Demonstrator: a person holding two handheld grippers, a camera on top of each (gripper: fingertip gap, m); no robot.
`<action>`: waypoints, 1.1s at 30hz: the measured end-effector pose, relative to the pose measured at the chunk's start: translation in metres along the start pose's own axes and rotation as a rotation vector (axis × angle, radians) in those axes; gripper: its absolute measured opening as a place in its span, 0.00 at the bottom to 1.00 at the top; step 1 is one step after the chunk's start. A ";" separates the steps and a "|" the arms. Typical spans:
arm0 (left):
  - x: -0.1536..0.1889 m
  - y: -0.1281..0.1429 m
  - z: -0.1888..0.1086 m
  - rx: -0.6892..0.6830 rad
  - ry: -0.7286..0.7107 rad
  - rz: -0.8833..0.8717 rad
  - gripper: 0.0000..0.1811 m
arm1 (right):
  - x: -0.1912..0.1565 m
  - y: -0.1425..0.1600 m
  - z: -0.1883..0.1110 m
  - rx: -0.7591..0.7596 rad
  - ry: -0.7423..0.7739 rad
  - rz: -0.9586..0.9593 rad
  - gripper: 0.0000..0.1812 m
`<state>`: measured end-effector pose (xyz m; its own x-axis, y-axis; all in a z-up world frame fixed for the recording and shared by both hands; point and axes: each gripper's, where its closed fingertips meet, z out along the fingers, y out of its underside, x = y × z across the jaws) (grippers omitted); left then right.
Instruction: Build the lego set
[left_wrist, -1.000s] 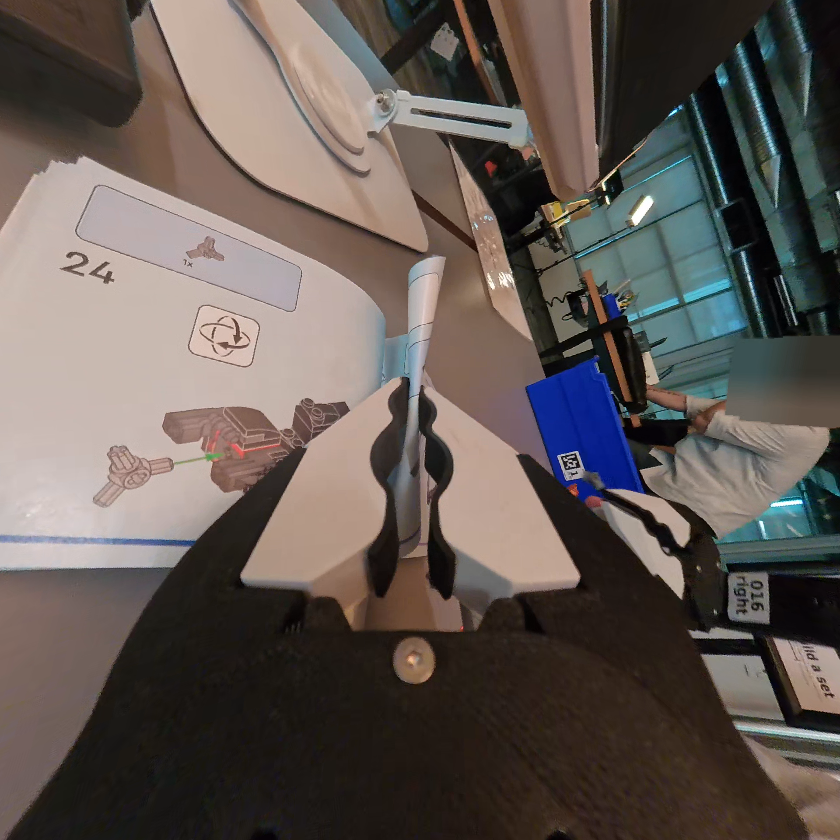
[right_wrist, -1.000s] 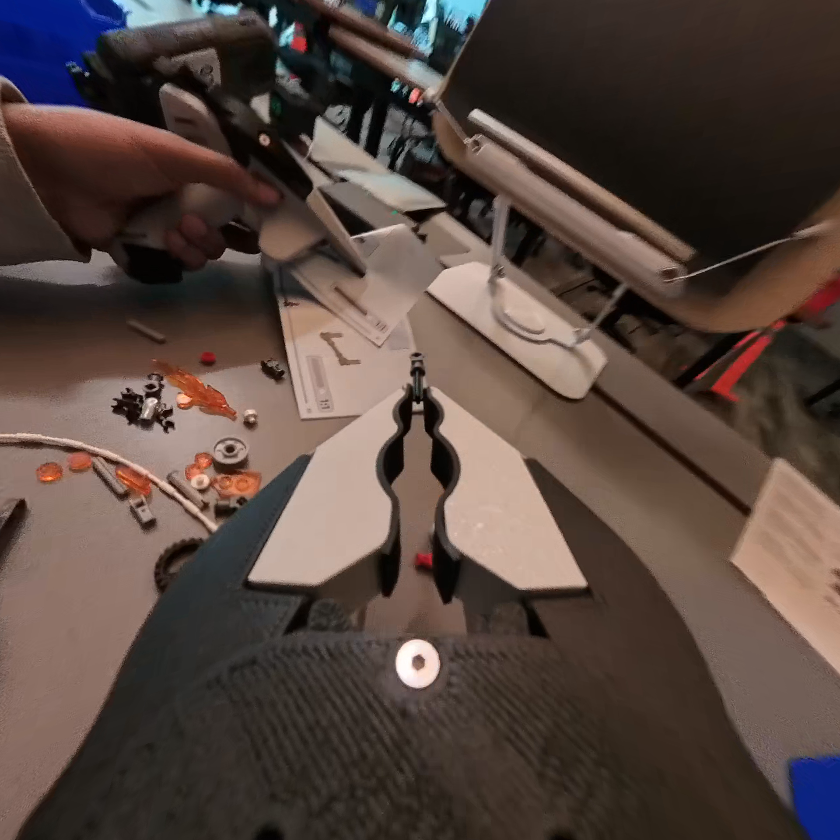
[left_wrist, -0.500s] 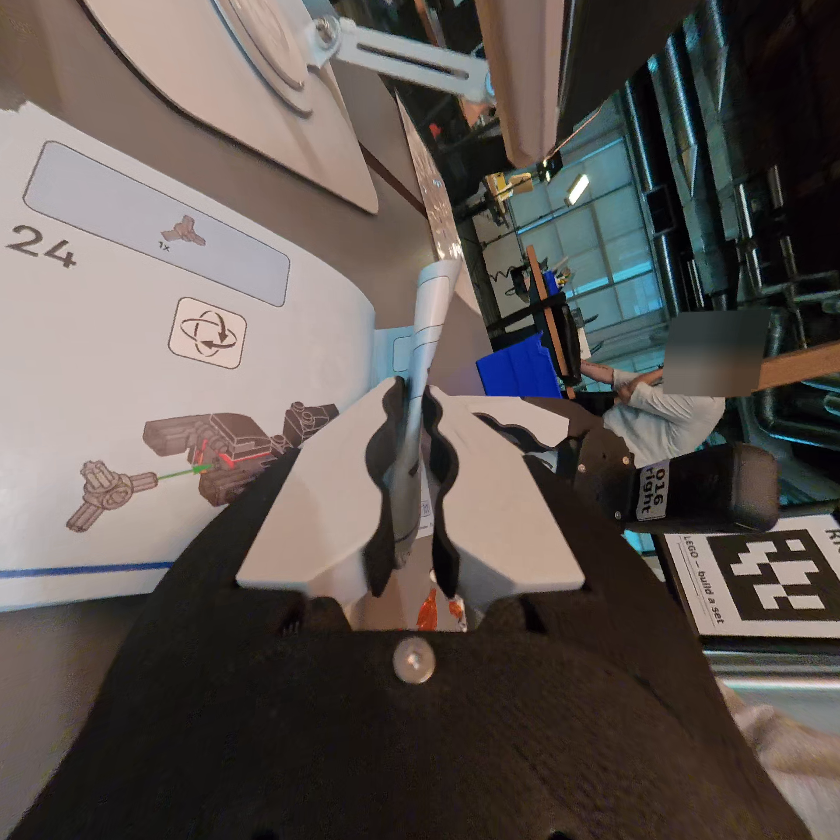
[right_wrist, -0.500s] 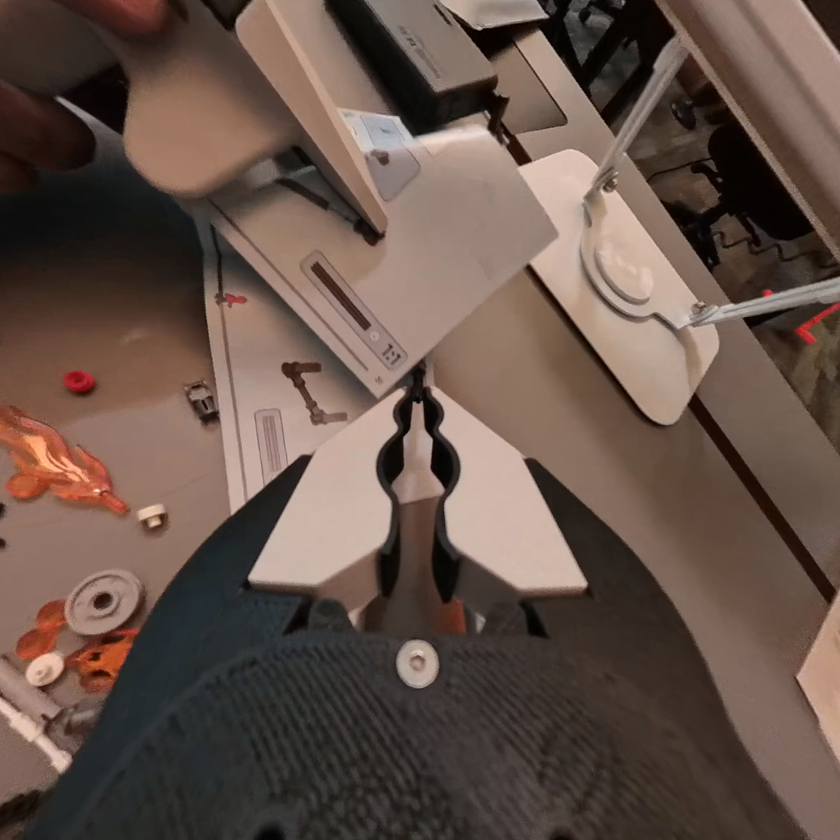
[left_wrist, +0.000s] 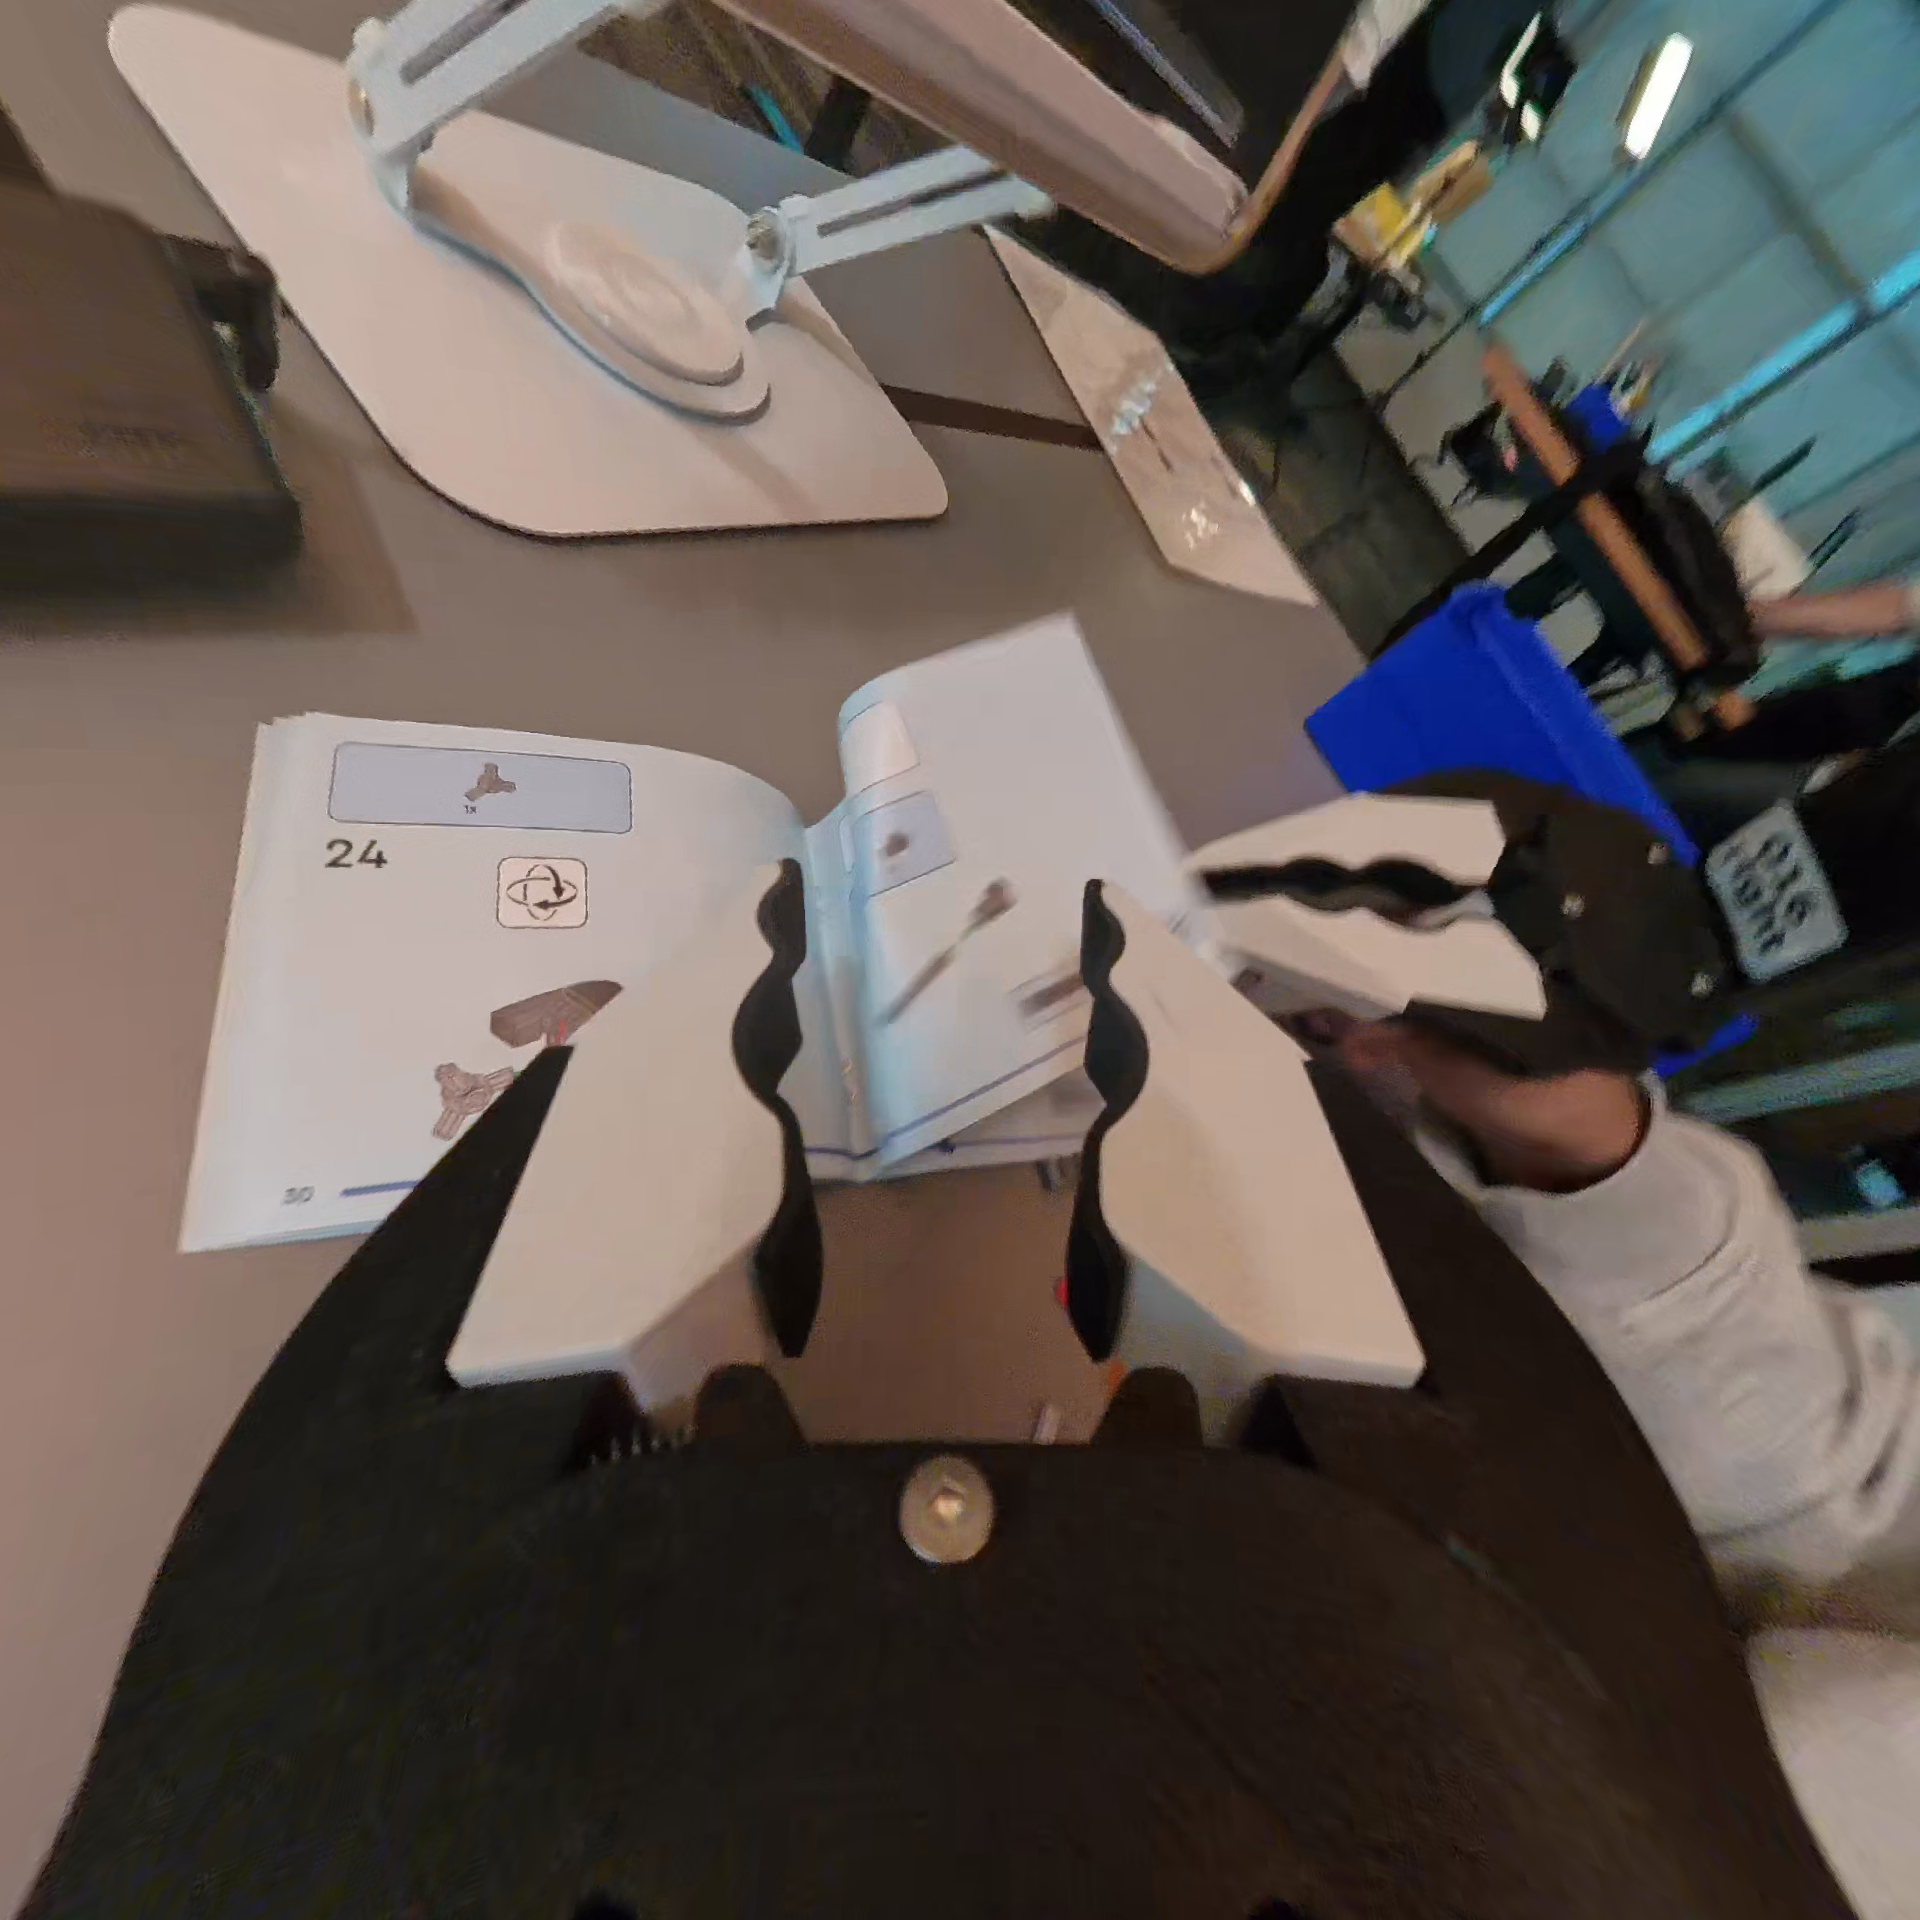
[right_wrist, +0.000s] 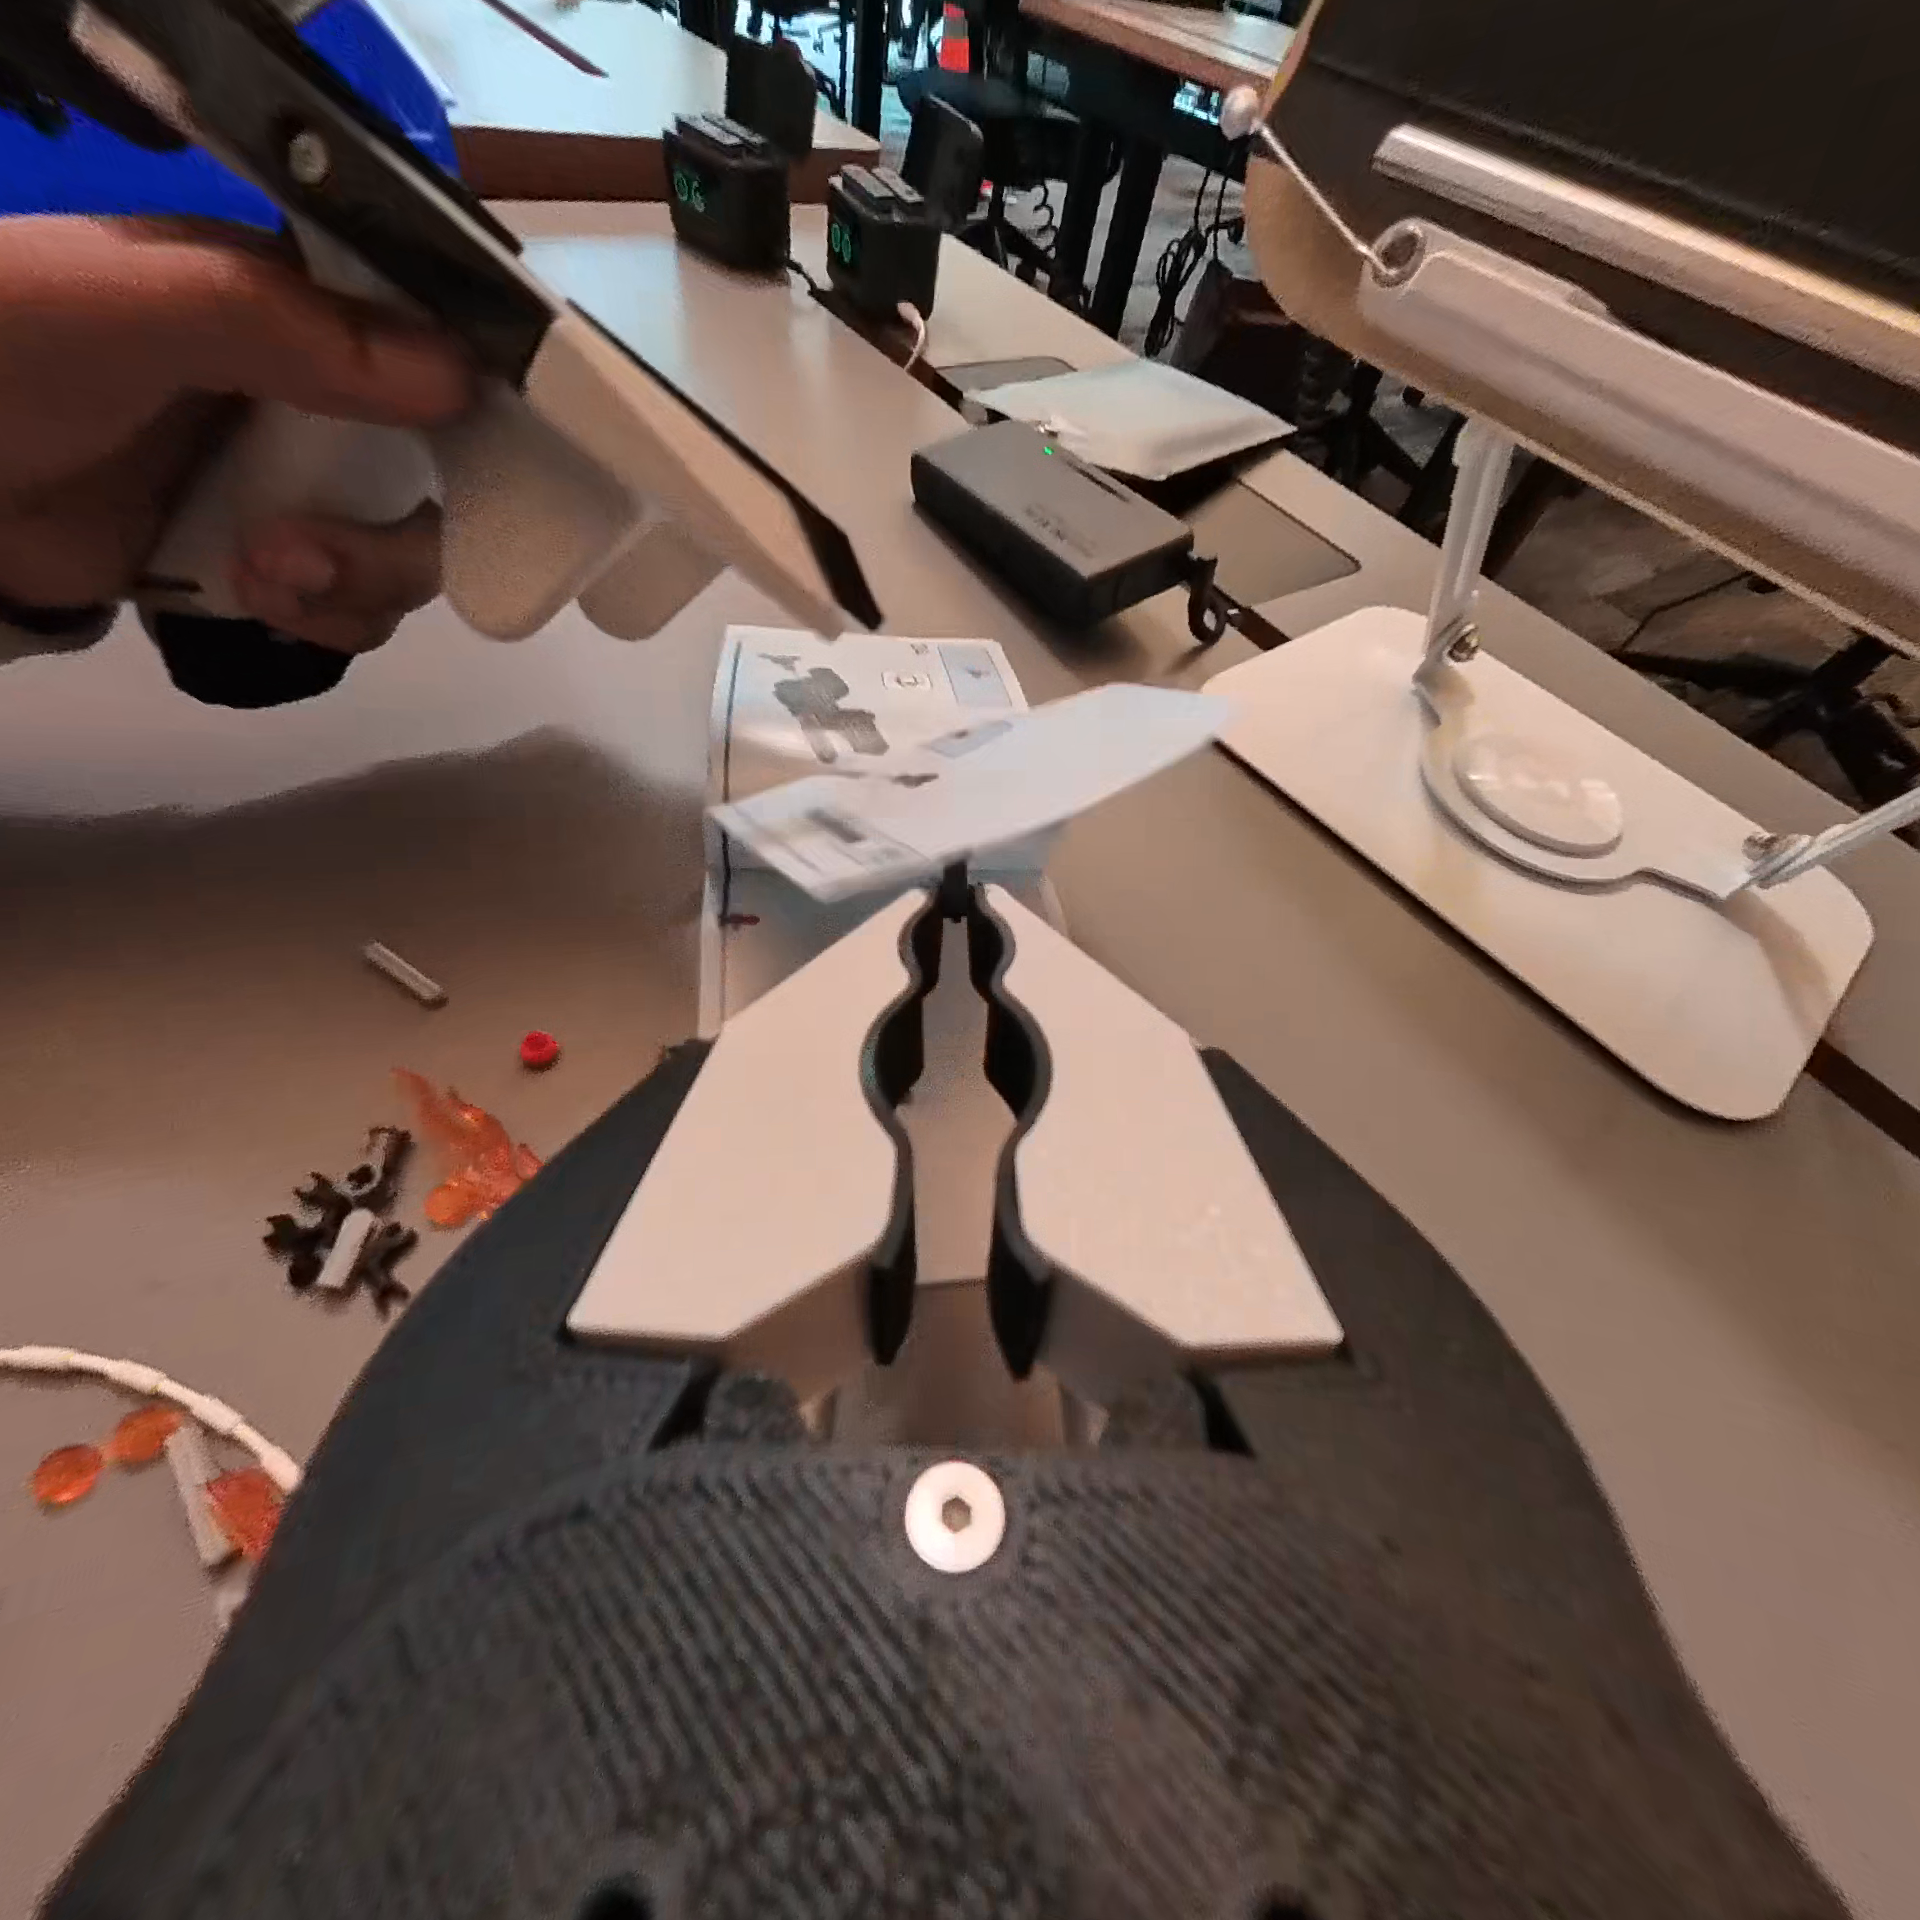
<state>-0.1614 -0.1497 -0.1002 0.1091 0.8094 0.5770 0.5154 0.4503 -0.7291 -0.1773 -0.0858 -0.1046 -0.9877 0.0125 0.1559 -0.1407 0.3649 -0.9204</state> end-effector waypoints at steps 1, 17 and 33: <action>0.002 0.005 -0.003 -0.013 -0.006 0.059 0.31 | -0.001 -0.001 0.001 0.008 0.000 -0.002 0.01; -0.030 0.017 -0.009 -0.084 -0.423 0.492 0.46 | -0.020 -0.027 0.014 0.078 0.065 -0.110 0.01; -0.043 0.019 -0.001 -0.026 -0.404 0.371 0.42 | -0.030 0.024 0.014 -0.135 0.024 -0.208 0.01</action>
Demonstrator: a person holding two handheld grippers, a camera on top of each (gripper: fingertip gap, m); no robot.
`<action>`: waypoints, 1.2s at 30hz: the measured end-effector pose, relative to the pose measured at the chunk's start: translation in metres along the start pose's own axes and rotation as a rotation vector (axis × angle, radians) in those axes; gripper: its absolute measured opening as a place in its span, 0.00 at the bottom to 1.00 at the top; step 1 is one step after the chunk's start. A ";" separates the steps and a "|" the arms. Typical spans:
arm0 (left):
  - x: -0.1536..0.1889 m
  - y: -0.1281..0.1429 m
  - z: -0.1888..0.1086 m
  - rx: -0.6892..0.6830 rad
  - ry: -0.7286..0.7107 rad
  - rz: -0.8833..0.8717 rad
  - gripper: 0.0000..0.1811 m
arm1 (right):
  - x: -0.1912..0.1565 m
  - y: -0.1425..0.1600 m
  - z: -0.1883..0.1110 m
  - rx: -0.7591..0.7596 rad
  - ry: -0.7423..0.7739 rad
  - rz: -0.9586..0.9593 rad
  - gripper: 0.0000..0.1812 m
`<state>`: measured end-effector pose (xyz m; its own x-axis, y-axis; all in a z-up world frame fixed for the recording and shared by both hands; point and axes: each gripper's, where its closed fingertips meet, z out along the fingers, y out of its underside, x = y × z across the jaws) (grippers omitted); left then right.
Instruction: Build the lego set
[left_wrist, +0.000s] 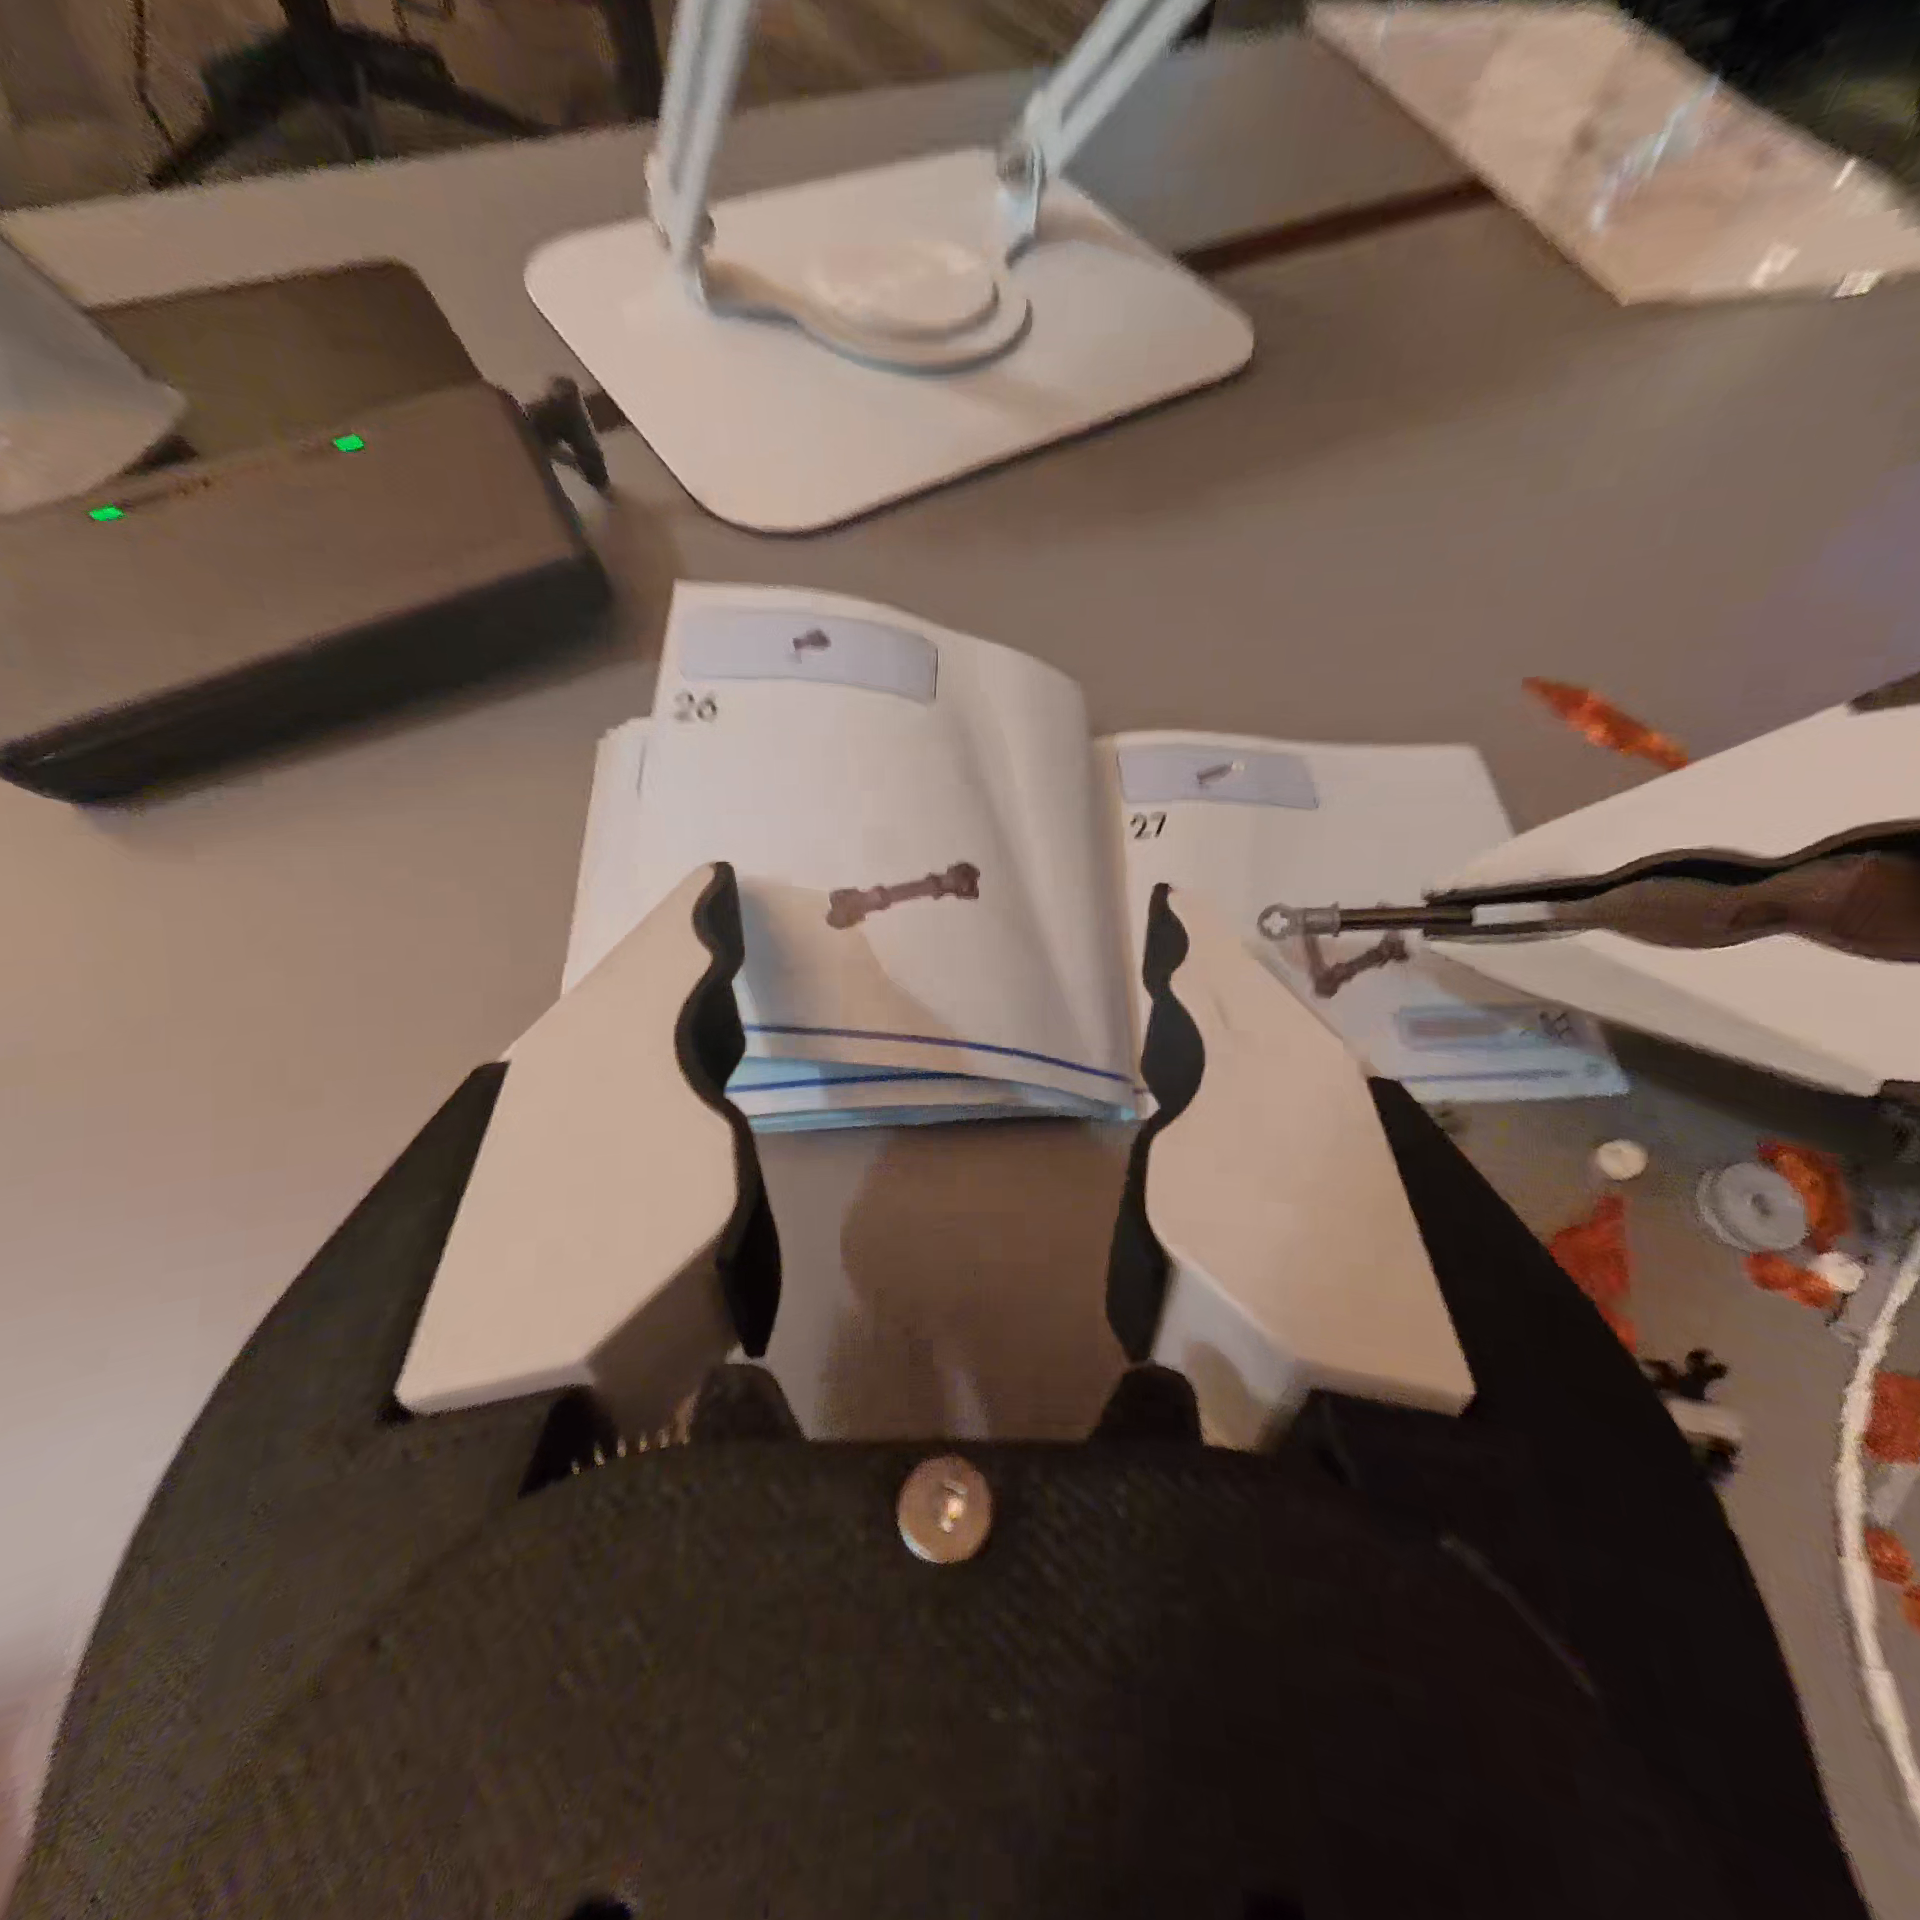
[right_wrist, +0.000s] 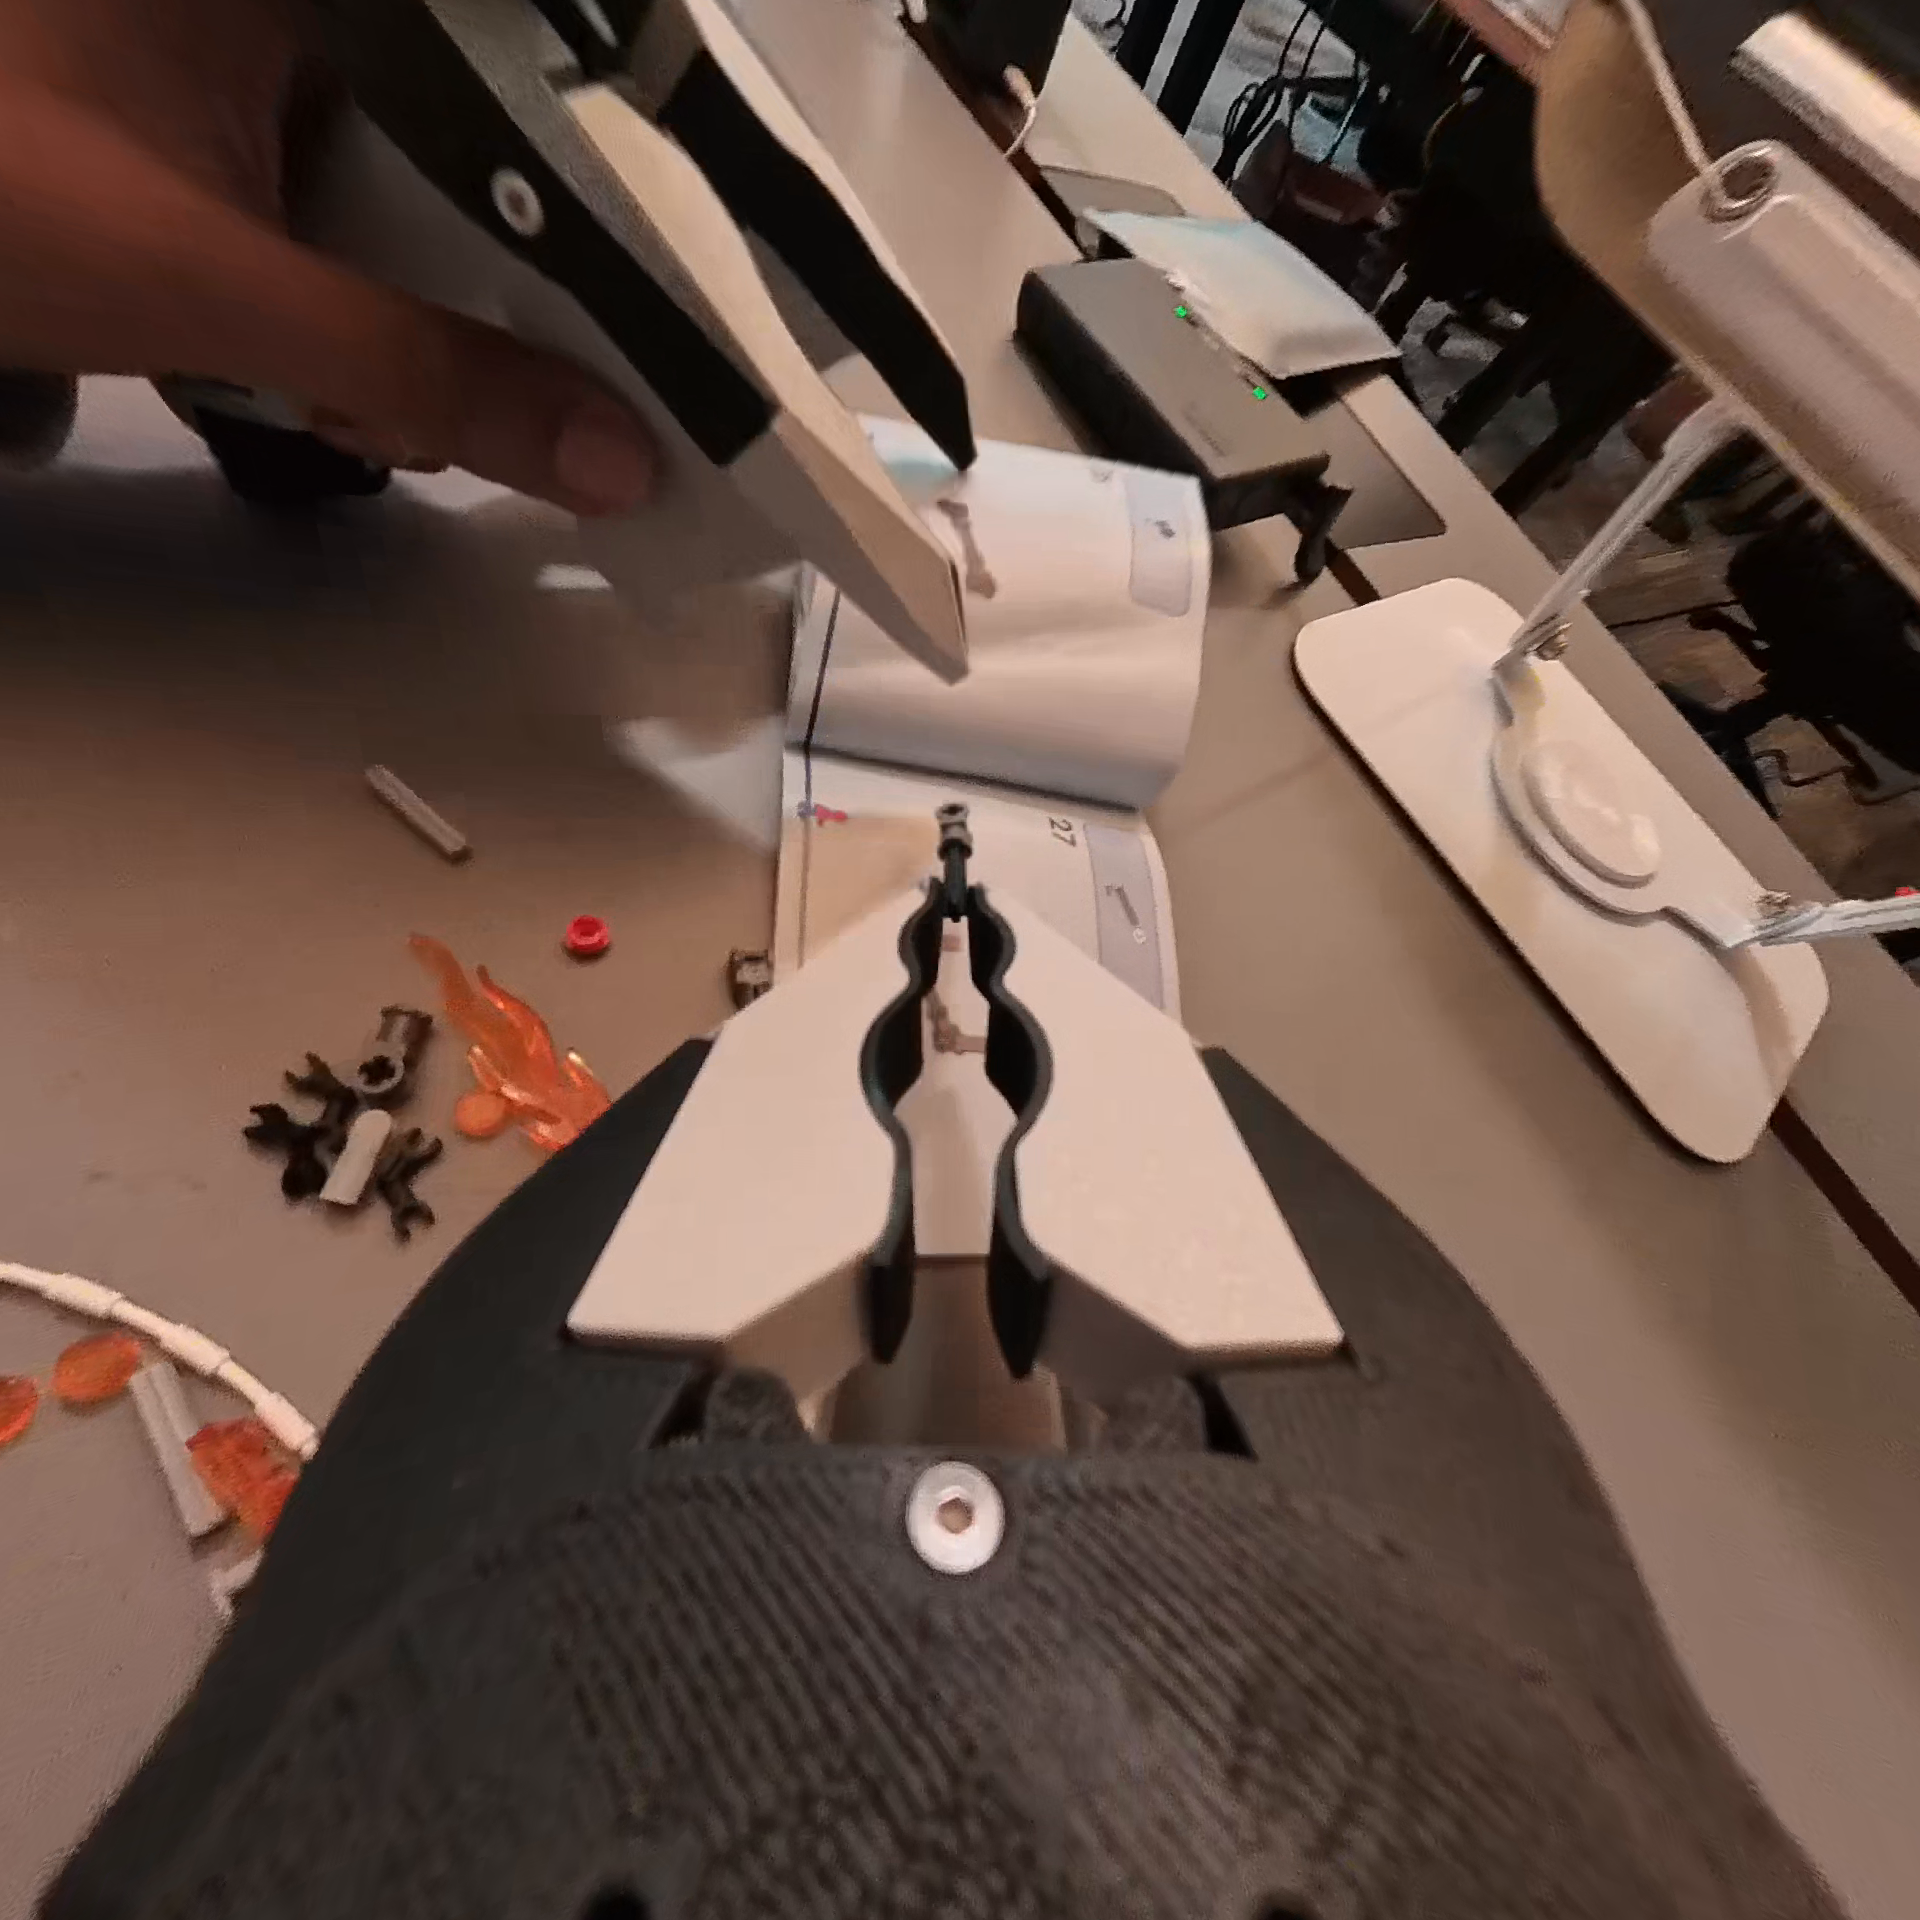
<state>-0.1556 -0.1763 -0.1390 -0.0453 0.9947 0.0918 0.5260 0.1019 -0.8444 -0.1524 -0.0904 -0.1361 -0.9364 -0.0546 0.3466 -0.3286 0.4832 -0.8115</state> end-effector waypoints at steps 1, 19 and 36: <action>-0.002 0.007 0.004 -0.034 -0.019 0.020 0.39 | -0.002 0.002 0.001 -0.013 -0.005 -0.008 0.01; -0.029 0.040 -0.005 -0.238 -0.072 -0.052 0.09 | -0.007 0.030 0.008 -0.162 -0.015 -0.081 0.01; -0.024 0.045 -0.011 -0.293 -0.062 -0.045 0.09 | -0.005 0.032 0.006 -0.166 -0.016 -0.070 0.01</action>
<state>-0.1216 -0.1961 -0.1731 -0.1206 0.9890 0.0857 0.7446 0.1472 -0.6511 -0.1594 -0.0799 -0.1668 -0.9144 -0.1064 0.3906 -0.3692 0.6151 -0.6967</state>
